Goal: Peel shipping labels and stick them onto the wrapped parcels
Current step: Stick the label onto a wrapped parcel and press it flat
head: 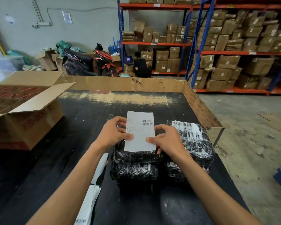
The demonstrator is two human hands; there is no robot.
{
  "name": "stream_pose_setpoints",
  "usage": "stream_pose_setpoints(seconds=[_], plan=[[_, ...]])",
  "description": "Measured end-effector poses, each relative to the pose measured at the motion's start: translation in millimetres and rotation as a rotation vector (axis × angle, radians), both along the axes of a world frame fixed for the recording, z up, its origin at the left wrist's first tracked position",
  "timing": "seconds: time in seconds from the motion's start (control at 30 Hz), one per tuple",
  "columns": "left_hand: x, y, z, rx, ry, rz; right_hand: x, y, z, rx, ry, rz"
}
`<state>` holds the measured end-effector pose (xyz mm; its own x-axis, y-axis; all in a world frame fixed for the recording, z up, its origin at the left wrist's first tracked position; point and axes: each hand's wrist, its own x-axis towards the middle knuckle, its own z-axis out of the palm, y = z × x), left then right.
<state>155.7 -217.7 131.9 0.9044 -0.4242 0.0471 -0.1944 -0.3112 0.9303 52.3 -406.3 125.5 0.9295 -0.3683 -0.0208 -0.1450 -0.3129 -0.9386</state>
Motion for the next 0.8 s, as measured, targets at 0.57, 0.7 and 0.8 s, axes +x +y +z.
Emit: stream_pose_setpoints(seconds=[0.57, 0.7, 0.8], plan=[[-2, -8, -6, 0.155, -0.111, 0.112, 8, 16, 17, -0.563, 0.074, 0.069], [-7, -14, -10, 0.204, -0.193, 0.193, 7, 17, 21, -0.716, 0.132, 0.050], [-15, -19, -10, 0.291, -0.262, 0.237, 3, 9, 24, -0.747, 0.137, 0.039]])
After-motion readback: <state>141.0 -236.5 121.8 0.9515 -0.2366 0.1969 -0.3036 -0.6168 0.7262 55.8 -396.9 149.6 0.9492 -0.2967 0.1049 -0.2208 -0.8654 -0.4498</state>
